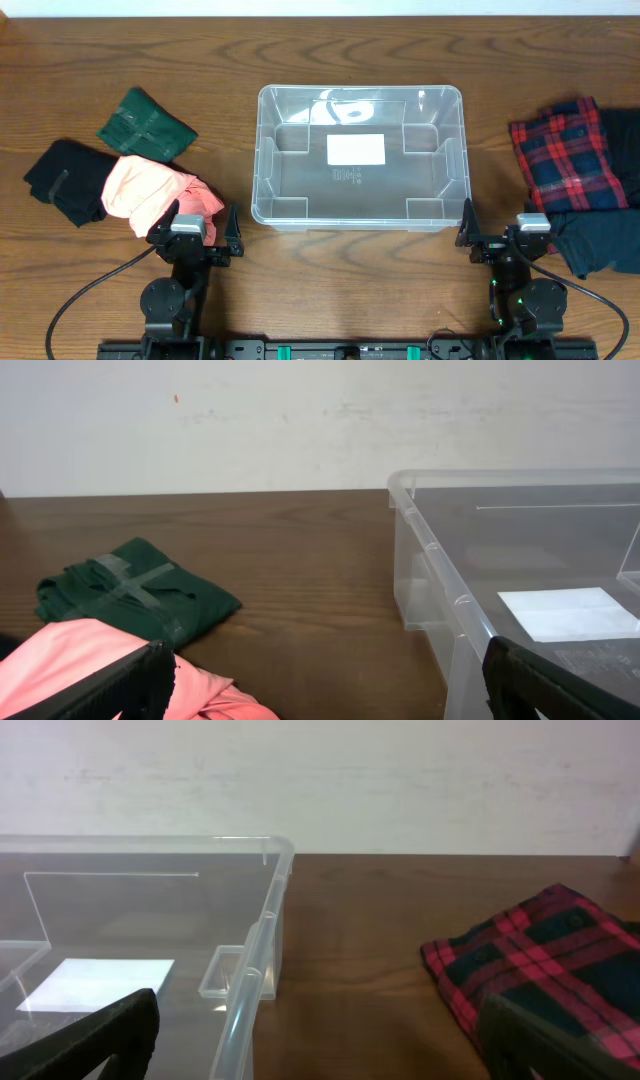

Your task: Pack container

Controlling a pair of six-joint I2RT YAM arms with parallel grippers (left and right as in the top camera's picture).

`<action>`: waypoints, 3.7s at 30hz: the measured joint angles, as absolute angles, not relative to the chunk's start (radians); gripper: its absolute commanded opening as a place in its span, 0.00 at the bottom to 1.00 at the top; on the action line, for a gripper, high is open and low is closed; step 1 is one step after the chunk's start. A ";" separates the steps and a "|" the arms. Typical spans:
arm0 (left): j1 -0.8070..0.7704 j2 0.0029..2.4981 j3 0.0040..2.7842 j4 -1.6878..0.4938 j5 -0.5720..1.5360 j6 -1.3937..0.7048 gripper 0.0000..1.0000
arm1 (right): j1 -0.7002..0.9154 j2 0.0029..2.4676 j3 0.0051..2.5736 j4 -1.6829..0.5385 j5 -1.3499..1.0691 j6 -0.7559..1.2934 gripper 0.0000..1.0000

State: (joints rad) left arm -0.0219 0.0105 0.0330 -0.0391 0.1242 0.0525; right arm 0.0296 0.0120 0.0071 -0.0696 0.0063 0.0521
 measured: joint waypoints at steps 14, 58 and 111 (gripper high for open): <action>-0.022 0.010 0.033 -0.039 0.124 0.052 0.98 | 0.030 0.012 0.007 -0.070 0.006 0.052 0.99; -0.022 0.010 0.035 -0.049 0.124 -0.055 0.98 | 0.030 0.012 0.007 -0.066 -0.023 0.131 0.99; -0.022 0.842 0.942 -0.752 0.124 -0.051 0.98 | -0.121 1.831 1.114 -0.743 0.614 -0.028 0.92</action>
